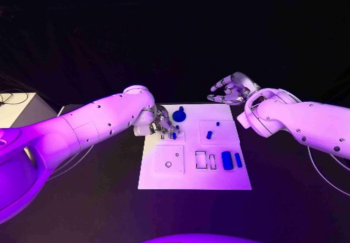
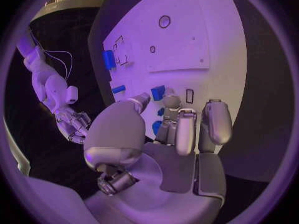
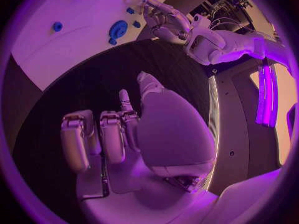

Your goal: Assemble the parts on the task board

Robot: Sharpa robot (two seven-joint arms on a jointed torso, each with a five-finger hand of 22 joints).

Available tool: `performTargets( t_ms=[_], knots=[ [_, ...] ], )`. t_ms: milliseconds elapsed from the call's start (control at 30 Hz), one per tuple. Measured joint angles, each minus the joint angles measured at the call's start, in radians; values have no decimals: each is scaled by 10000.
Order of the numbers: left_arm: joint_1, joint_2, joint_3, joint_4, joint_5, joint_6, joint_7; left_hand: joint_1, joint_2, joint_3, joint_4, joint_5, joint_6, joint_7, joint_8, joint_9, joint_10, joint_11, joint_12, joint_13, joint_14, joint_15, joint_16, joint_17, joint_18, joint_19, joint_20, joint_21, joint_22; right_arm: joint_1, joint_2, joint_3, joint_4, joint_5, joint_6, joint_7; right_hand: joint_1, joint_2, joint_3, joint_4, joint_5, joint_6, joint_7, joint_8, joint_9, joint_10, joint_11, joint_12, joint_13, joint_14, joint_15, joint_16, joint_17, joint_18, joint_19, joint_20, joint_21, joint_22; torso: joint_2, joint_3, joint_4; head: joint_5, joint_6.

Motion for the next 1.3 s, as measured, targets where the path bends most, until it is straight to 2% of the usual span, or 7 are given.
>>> performTargets(
  t_ms=[300,900,1100,1300],
  knots=[
    [0,-7,-11,-14,13,-8,0,131,-53,139,-28,0,0,0,-85,56,-35,35,-42,-22,0,0,0,0,1,0,0,0,-14,0,45,0,-17,-4,39,-32,0,0,24,-24,0,0,0,0,0,0,0,0,-1,0,0,0,-1,0,0,0,0,-1,0,5,16,-24,10],
    [0,-13,-23,0,122,8,2,462,-91,403,-128,0,0,0,-190,166,-70,-1,-50,-60,0,0,1,-1,0,0,0,0,-13,-3,98,0,-49,-8,93,-70,0,0,52,5,0,1,0,0,0,0,0,0,-3,0,0,0,-3,1,-1,1,0,-3,12,16,10,-33,1],
    [0,-10,-23,10,158,9,6,763,-72,834,-224,0,1,0,-265,274,-81,-13,-105,-103,0,0,1,-1,1,-22,23,0,-10,-3,105,0,-49,-10,105,-77,0,0,52,5,0,1,0,0,0,0,0,0,-4,0,0,0,-3,0,-1,1,0,-3,12,18,10,-39,2],
    [5,-15,-23,18,207,5,13,1096,-158,1698,-561,-1,1,0,-424,459,-214,-72,-293,-306,0,0,1,-1,0,-22,23,0,-6,-3,107,0,-53,-10,119,-88,0,0,51,5,0,1,0,0,0,0,0,0,-5,0,0,0,-4,0,-1,1,0,-4,13,18,9,-53,-1]
  ],
)
